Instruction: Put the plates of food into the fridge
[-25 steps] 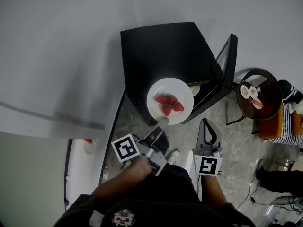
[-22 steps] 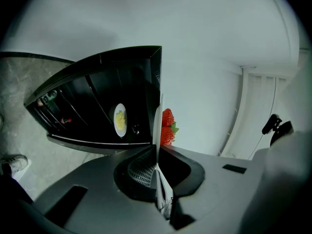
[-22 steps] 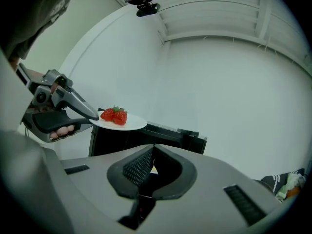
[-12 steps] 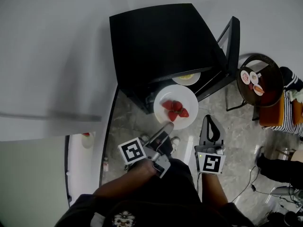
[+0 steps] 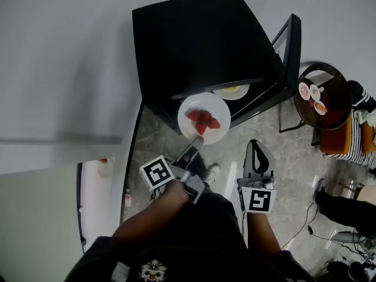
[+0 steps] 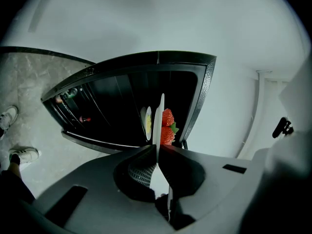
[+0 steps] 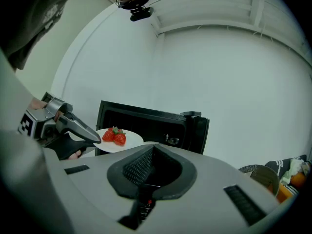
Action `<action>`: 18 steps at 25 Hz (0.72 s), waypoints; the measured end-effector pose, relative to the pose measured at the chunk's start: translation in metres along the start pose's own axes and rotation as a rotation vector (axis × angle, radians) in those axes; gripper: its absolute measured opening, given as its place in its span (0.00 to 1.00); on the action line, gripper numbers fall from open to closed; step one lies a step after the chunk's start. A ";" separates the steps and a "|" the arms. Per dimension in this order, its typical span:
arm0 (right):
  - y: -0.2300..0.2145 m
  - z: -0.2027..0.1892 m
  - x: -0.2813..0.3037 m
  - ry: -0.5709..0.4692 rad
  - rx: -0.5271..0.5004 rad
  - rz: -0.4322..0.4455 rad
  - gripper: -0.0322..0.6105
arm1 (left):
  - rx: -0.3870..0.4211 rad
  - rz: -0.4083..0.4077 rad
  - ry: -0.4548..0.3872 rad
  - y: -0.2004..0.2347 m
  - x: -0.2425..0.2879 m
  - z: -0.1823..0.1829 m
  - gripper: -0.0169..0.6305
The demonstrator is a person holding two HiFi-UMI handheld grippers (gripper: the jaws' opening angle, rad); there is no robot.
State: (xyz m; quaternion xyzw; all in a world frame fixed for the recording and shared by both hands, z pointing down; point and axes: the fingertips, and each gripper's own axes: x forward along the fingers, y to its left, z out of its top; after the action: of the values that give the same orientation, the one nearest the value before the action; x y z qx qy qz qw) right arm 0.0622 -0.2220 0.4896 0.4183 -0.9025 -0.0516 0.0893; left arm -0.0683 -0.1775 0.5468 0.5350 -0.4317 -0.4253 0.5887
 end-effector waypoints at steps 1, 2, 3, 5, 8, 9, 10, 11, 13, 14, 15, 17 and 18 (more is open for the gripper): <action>0.001 -0.002 0.000 0.003 0.002 0.006 0.09 | -0.004 0.000 -0.010 0.001 0.001 0.003 0.07; 0.002 -0.003 0.001 0.007 0.005 0.013 0.09 | -0.008 0.000 -0.021 0.002 0.003 0.006 0.07; 0.004 -0.004 0.001 0.009 0.006 0.020 0.09 | -0.010 0.003 -0.033 0.004 0.005 0.010 0.07; 0.007 -0.004 0.003 0.010 0.004 0.039 0.09 | -0.008 0.008 -0.062 0.008 0.009 0.020 0.07; 0.011 -0.005 0.008 0.006 0.000 0.068 0.09 | 0.005 0.013 -0.107 0.016 0.013 0.036 0.07; 0.013 -0.005 0.010 0.005 0.000 0.077 0.09 | 0.009 0.014 -0.120 0.018 0.016 0.042 0.07; 0.014 -0.005 0.012 0.005 0.001 0.086 0.09 | 0.010 0.013 -0.134 0.021 0.018 0.046 0.07; 0.015 -0.004 0.014 0.004 0.004 0.096 0.09 | 0.009 0.011 -0.146 0.023 0.021 0.050 0.07; 0.018 -0.003 0.018 -0.001 0.008 0.117 0.09 | 0.008 0.017 -0.169 0.027 0.026 0.056 0.07; 0.020 -0.002 0.020 -0.003 0.009 0.127 0.09 | 0.007 0.025 -0.180 0.031 0.028 0.058 0.07; 0.021 -0.001 0.022 -0.004 0.011 0.135 0.09 | 0.006 0.034 -0.191 0.034 0.030 0.061 0.07; 0.022 0.000 0.026 -0.005 0.018 0.150 0.09 | 0.001 0.051 -0.215 0.040 0.035 0.066 0.07; 0.023 0.001 0.028 -0.003 0.019 0.156 0.09 | -0.005 0.055 -0.225 0.042 0.037 0.069 0.07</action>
State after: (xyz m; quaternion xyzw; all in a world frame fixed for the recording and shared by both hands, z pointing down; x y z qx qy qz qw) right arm 0.0273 -0.2290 0.4962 0.3476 -0.9329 -0.0364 0.0875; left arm -0.1227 -0.2287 0.5948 0.4702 -0.5085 -0.4676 0.5493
